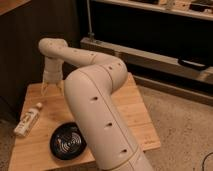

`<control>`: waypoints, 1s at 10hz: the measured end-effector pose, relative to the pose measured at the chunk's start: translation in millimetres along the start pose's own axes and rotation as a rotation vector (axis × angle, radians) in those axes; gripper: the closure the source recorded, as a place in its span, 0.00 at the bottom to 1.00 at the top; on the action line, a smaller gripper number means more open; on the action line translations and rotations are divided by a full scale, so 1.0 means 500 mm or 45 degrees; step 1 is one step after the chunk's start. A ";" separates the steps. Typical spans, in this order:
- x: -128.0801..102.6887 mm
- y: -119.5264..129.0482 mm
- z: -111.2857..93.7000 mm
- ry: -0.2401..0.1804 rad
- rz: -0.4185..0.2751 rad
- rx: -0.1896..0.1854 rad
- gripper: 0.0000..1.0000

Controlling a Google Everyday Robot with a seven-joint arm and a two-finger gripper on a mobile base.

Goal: Place the bottle in the ceramic bowl

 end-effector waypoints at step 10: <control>0.088 0.010 0.056 -0.134 0.441 -0.030 0.35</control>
